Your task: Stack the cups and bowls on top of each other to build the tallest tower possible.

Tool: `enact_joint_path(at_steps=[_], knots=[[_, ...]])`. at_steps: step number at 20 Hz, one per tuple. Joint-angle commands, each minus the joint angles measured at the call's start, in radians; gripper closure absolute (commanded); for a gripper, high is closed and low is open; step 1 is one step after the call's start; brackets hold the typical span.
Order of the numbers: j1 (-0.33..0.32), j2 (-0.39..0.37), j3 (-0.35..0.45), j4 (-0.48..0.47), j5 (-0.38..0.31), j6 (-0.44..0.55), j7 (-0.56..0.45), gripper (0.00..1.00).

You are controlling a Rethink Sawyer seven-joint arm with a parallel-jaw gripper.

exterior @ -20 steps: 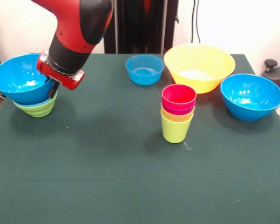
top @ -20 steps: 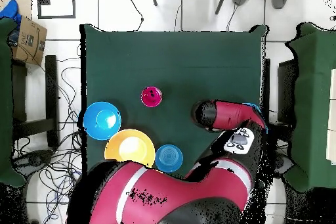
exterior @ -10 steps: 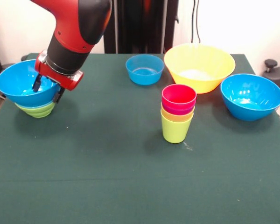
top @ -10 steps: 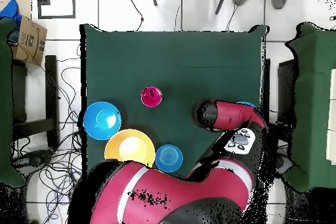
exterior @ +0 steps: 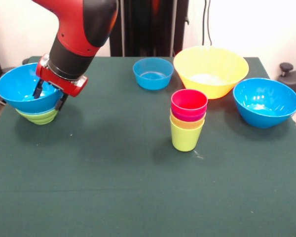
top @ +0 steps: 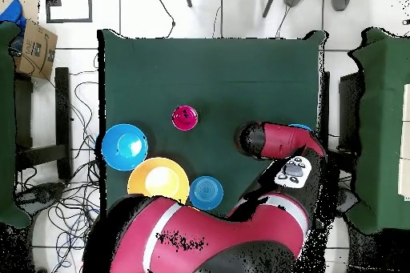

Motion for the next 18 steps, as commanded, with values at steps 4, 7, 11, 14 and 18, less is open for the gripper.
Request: enact_joint_path(at_steps=[4,7,11,14,18], knots=[[-0.005,0.012,0.081,-0.017,-0.046,-0.037,0.058,0.0],[-0.002,0.008,0.079,-0.015,-0.045,-0.03,0.059,0.0],[-0.004,0.0,0.088,-0.005,-0.041,-0.02,0.055,0.0],[-0.003,-0.006,0.093,0.002,-0.037,-0.011,0.054,0.0],[0.004,-0.011,0.091,0.006,-0.034,0.0,0.057,0.0]])
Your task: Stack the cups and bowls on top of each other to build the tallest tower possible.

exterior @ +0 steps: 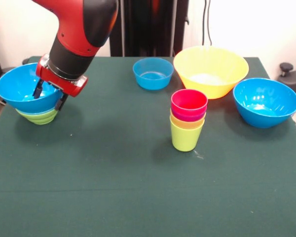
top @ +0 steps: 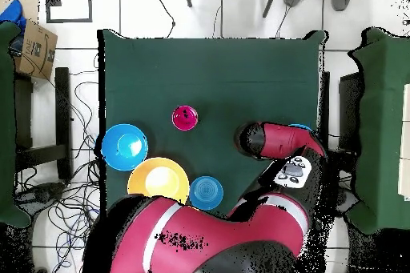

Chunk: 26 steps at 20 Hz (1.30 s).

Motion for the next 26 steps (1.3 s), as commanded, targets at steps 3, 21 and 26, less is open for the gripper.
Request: enact_joint_path(at_steps=[3,21,26], knots=[[0.006,-0.019,0.092,0.011,-0.035,0.012,0.05,0.0],[0.019,-0.143,0.116,0.07,-0.038,0.182,-0.03,0.0],[-0.002,-0.159,0.167,0.102,-0.02,0.202,-0.034,0.0]])
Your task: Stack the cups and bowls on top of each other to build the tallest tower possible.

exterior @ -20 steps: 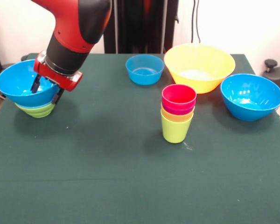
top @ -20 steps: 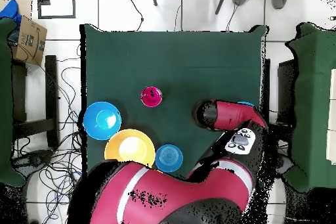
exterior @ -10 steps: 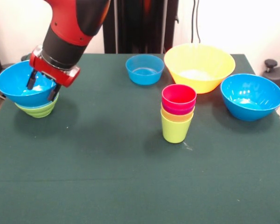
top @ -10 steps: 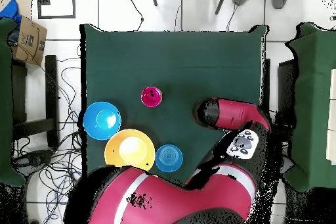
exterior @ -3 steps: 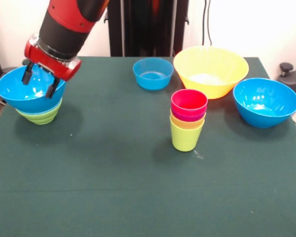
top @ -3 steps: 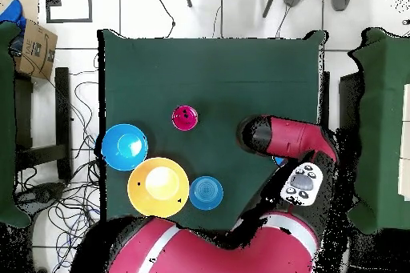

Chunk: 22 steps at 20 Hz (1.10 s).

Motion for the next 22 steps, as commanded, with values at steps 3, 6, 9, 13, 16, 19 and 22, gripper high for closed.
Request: enact_joint_path(at_steps=[3,6,9,13,16,19,22], knots=[[-0.018,-0.034,0.198,0.109,-0.007,0.144,-0.039,0.0],[-0.028,-0.048,0.221,0.131,0.0,0.157,-0.038,0.0],[-0.04,-0.052,0.245,0.149,0.001,0.153,-0.036,0.0],[-0.044,-0.049,0.256,0.154,-0.005,0.15,-0.023,0.0],[-0.043,-0.047,0.257,0.16,-0.01,0.143,-0.012,0.0],[-0.04,-0.049,0.258,0.167,-0.01,0.144,-0.002,0.0],[-0.039,-0.051,0.259,0.174,-0.007,0.148,0.006,0.0]])
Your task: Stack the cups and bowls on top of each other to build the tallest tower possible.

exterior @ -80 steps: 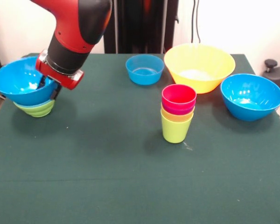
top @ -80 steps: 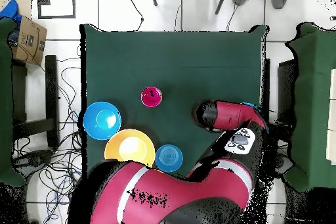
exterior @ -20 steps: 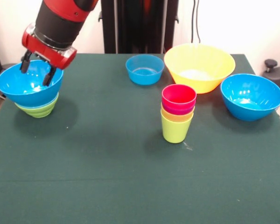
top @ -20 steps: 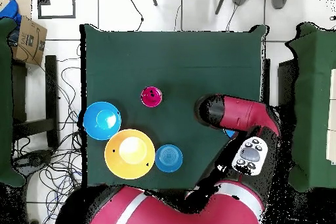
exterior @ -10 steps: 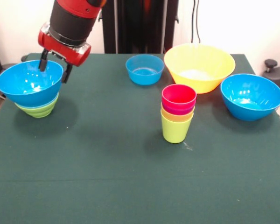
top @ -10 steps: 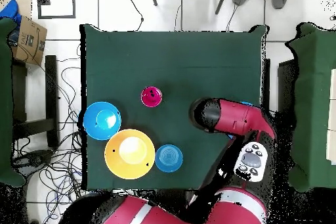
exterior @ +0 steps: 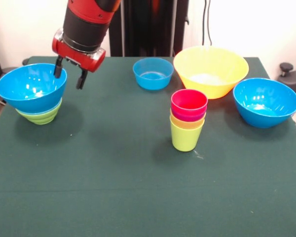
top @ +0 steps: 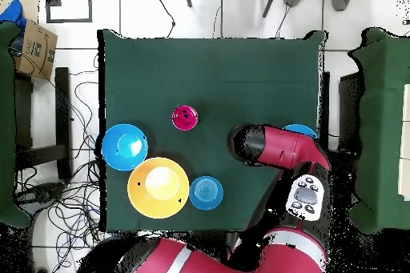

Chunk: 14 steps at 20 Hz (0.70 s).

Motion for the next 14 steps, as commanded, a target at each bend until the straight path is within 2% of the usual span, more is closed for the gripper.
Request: enact_joint_path(at_steps=[1,14], knots=[[-0.004,0.016,0.144,0.054,-0.006,0.104,0.009,0.0],[0.008,0.011,0.141,0.063,0.006,0.128,0.031,0.0]])
